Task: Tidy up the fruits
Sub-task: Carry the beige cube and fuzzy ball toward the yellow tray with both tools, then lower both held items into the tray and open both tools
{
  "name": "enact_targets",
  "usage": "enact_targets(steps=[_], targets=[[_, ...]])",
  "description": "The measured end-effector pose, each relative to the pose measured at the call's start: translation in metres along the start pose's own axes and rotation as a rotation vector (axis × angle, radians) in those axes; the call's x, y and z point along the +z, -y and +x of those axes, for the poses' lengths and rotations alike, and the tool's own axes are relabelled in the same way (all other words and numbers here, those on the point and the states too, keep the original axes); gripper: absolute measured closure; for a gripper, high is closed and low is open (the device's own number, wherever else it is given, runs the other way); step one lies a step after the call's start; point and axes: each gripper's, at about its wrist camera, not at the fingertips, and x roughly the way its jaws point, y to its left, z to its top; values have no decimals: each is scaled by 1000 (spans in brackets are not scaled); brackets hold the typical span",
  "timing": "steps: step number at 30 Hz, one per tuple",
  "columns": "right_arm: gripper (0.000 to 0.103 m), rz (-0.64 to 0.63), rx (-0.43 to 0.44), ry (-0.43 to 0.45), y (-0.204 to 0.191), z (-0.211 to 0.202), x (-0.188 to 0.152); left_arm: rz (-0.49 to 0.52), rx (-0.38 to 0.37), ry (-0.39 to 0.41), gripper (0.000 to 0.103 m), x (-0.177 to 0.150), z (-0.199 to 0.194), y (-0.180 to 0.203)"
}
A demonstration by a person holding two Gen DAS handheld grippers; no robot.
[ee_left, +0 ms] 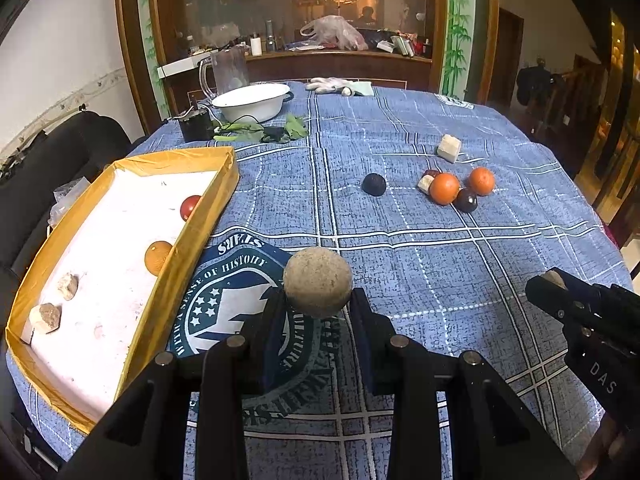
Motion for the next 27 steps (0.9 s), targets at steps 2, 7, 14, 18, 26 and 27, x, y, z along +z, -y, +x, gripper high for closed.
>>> enact_targets(steps=[2,7,14,18,26,27], targets=[[77,-2,0,2,-1,-1,0,-7,1,6,71,0,-2,-2],[77,-14,12,7,-6,-2,4,-54,24,33,71,4,-14,-21],[77,-80,65,21,-40,4,24,-165,98,77,71,12,-31,-75],[77,-136,128,28,-75,14,40,-240,173,74,71,14,-31,-116],[77,-266,264,30,-166,50,80,-351,279,1,71,6,-11,-178],[77,-282,276,31,-178,56,85,-361,286,-10,71,6,-8,-183]])
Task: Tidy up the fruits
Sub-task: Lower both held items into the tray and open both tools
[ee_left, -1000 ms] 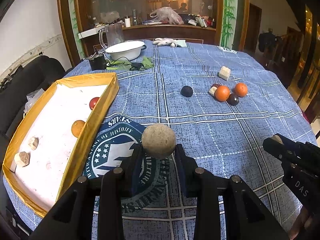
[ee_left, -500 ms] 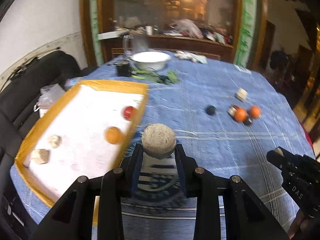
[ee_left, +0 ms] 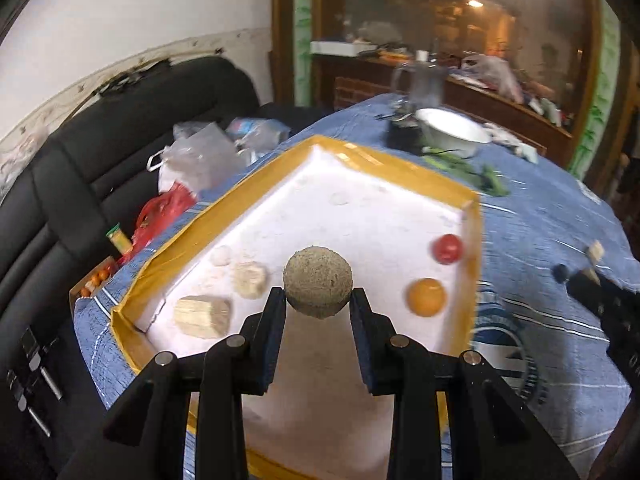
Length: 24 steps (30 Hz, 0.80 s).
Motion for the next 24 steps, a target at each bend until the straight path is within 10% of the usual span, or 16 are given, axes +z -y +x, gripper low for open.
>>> enact_targets(steps=[20,24], targets=[[76,-55,47,-157,-37,141,52,-61,52,-124,70,-1,37,-32],[67,-60,45,-153,-31,133,52,-89,50,-133,51,-1,36,-37]])
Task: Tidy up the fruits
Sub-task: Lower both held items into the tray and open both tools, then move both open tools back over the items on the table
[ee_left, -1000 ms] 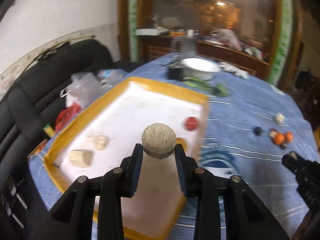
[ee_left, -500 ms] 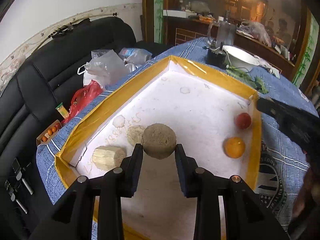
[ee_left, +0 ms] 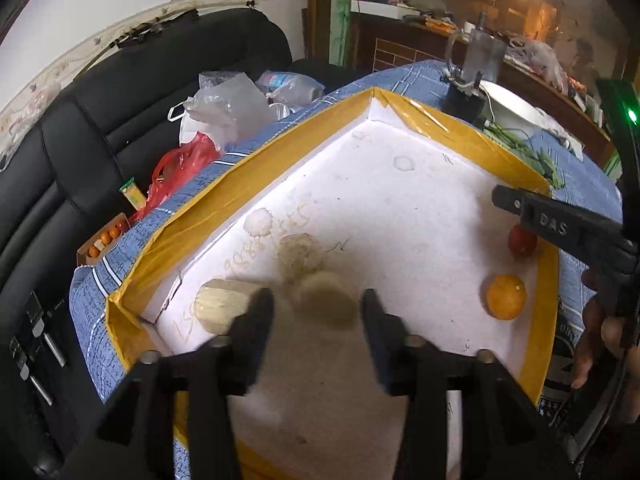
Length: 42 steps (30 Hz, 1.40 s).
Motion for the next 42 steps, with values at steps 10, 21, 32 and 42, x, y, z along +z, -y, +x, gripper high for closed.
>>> enact_targets(steps=[10,21,32,42], targets=[[27,182,-105,204,92,-128,-49,-149,-40,130,25,-1,-39,-9],[28,454,-334,98,216,-186,-195,104,-202,130,25,-29,-54,101],[53,350,-284,20,227,-139,-168,389,-253,70,25,-50,-35,200],[78,350,-235,25,238,-117,-154,449,-298,53,25,-37,-3,259]])
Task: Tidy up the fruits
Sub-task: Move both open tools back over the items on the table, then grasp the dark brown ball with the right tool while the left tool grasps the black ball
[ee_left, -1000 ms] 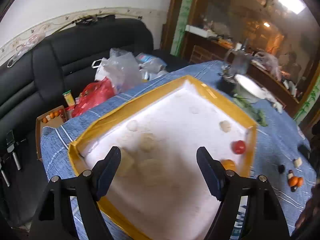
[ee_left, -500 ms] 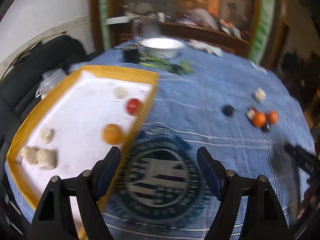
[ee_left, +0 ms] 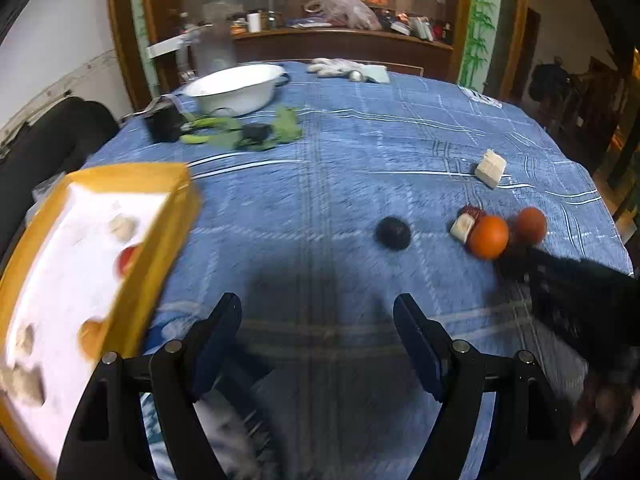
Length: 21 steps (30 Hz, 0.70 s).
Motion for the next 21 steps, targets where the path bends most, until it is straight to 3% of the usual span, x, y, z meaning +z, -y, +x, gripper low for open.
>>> enact_targets(steps=[7,10,12,14,15,21], targets=[[78,57,40,14,10,-3,1,12,-18,-6,28,23,32,24],[78,69,50,11,13,-2,1,21,-19,-34,41,28,44,32],[78,73,59,9,14,-2,1,22,-16,-9,51,29,44,34],[78,71,66,11,14,-3,1,38,-22,0,77,29,42,36],[78,68,69,14,13,-4,1,54,-21,2,82,28,39,39],[78,64,50,28,11,-8,0,58,-29,-10,83,17,25,34]])
